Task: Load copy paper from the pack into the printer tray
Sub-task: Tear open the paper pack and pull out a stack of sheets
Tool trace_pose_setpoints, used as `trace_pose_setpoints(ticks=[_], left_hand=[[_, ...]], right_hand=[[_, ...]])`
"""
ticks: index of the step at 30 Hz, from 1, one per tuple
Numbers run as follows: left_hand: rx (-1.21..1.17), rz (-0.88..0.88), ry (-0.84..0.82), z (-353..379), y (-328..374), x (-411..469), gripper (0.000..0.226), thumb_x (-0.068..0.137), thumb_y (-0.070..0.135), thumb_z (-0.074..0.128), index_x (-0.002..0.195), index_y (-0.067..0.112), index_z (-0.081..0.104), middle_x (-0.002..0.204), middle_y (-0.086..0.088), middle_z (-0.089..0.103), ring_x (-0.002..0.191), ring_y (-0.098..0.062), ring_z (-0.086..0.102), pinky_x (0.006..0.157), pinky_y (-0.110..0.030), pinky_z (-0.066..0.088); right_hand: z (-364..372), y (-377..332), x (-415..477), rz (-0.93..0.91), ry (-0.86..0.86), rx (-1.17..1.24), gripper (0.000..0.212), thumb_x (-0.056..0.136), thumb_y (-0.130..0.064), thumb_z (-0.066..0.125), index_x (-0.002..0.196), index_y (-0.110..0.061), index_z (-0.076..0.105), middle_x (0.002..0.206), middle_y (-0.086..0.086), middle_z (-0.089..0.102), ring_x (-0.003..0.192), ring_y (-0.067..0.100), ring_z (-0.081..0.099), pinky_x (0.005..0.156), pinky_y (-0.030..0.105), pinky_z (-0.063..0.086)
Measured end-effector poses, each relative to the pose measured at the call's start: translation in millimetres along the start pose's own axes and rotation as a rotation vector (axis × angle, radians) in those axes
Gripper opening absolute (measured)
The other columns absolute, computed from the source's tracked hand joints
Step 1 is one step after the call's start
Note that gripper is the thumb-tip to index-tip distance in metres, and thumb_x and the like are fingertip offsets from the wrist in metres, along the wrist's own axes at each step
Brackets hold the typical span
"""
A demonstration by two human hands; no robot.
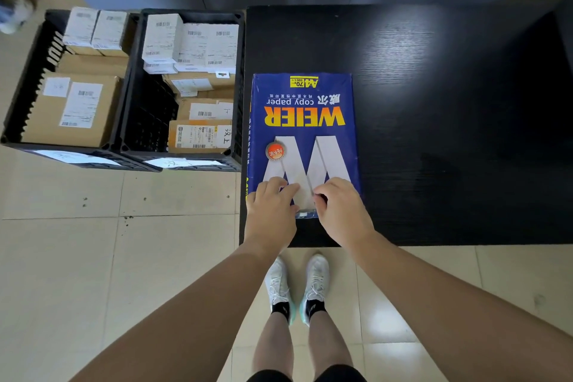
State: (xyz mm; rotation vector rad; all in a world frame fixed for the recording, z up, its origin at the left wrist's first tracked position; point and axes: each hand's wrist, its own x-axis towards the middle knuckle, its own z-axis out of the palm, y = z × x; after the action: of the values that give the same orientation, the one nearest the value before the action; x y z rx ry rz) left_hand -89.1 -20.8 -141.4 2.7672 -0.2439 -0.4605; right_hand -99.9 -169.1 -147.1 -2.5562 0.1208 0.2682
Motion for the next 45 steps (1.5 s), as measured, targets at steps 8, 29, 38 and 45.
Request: trace_pose_setpoints(ticks=[8, 29, 38, 45], left_hand=[[-0.032, -0.024, -0.017, -1.8, 0.4, 0.2, 0.038, 0.092, 0.022, 0.062, 0.130, 0.025, 0.058, 0.132, 0.001, 0.052, 0.122, -0.024, 0.044, 0.104, -0.042, 0.034], [-0.082, -0.049, 0.022, 3.6, 0.5, 0.1, 0.041, 0.089, 0.018, 0.064, 0.129, 0.026, 0.060, 0.130, 0.001, 0.054, 0.121, -0.024, 0.045, 0.103, -0.042, 0.033], [-0.021, 0.134, 0.003, 3.8, -0.2, 22.0, 0.020, 0.096, 0.019, 0.055, 0.103, 0.028, 0.072, 0.113, 0.006, 0.060, 0.106, -0.022, 0.049, 0.083, -0.041, 0.032], [-0.111, 0.151, -0.027, 4.4, -1.6, 22.5, 0.017, 0.098, 0.017, 0.052, 0.098, 0.021, 0.069, 0.107, 0.005, 0.060, 0.103, -0.020, 0.047, 0.082, -0.038, 0.030]], right_hand=[[1.7, -8.7, 2.4, 0.118, -0.052, 0.020, 0.015, 0.094, -0.020, 0.059, 0.103, -0.012, 0.067, 0.102, 0.007, 0.062, 0.093, 0.019, 0.059, 0.076, 0.024, 0.047], [18.0, -7.4, -5.6, 0.157, 0.065, 0.100, 0.013, 0.093, -0.020, 0.059, 0.097, -0.010, 0.066, 0.093, 0.005, 0.063, 0.088, 0.018, 0.058, 0.078, 0.029, 0.052], [6.2, 2.2, -4.7, 0.098, -0.052, 0.168, 0.013, 0.095, -0.019, 0.057, 0.104, -0.014, 0.065, 0.102, 0.005, 0.063, 0.092, 0.018, 0.060, 0.085, 0.033, 0.055], [7.4, 4.1, -4.9, 0.057, -0.026, 0.220, 0.017, 0.092, -0.024, 0.065, 0.105, -0.014, 0.070, 0.097, 0.005, 0.067, 0.086, 0.017, 0.062, 0.082, 0.033, 0.056]])
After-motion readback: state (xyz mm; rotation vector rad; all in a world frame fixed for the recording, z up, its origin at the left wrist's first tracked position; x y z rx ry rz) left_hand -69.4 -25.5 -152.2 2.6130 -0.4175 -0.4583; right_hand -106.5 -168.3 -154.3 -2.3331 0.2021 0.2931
